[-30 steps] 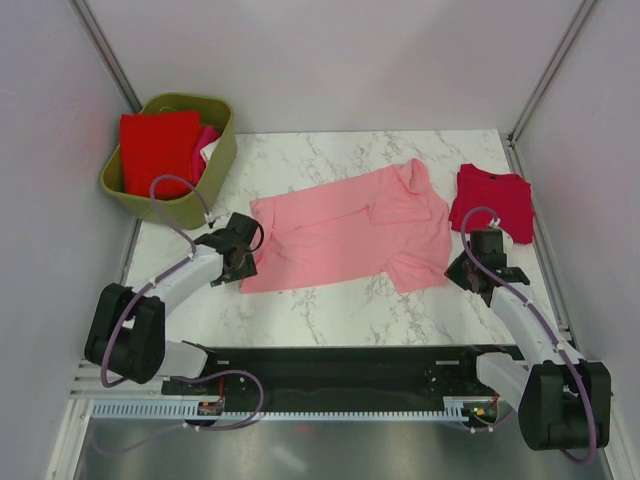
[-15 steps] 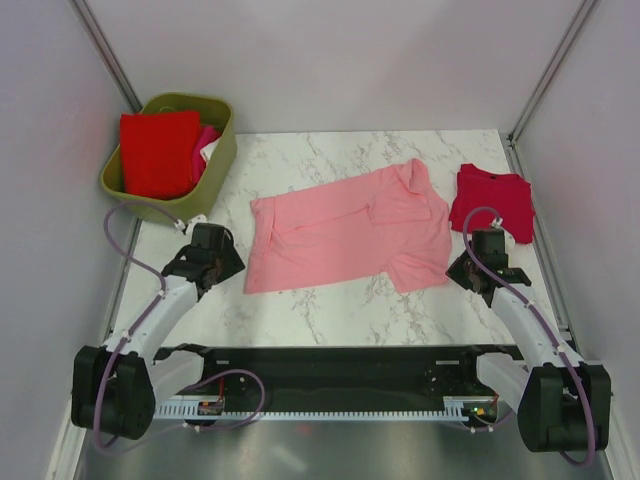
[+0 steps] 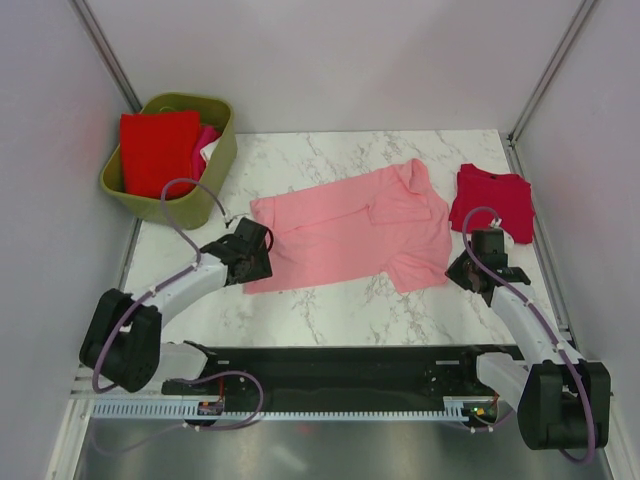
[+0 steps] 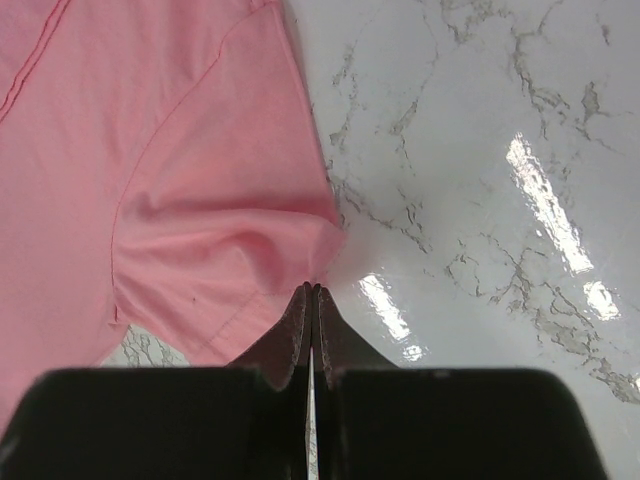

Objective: Fold and stack the t-shirts
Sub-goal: Flatten the tshirt out

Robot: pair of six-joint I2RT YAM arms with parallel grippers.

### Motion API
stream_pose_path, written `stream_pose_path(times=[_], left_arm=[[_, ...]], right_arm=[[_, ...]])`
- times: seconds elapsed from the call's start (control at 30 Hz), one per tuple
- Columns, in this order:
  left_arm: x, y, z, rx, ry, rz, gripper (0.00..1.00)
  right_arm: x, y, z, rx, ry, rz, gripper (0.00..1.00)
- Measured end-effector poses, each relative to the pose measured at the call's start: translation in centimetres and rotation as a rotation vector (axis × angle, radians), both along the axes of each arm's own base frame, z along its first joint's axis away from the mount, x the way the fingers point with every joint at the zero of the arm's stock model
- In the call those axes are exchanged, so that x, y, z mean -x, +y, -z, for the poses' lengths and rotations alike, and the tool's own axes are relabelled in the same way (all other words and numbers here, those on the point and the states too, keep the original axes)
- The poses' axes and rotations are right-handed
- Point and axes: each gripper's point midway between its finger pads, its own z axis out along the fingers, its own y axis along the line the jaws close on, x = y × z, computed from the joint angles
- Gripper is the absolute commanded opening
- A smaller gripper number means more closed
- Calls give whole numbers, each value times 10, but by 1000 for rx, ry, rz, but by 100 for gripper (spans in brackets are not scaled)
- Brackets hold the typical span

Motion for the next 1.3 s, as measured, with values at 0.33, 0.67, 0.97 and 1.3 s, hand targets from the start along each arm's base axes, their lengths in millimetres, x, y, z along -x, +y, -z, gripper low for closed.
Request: stream_pose_path(times=[0.33,0.67,0.97,1.3], left_arm=[[-24,6,25,-178,151,-6,68],[-35,35,25,-211,189,-100,71],[-40,55,25,-197,209,-174,71],[-40,83,27,-112,212,-281,71]], right_arm=[[0,1,0,-6,0,-5,0],[0,-1,2,-5,9,1,0],[0,-8,1,-7,7,32,0],[2,-11,0,-23,9,42,0]])
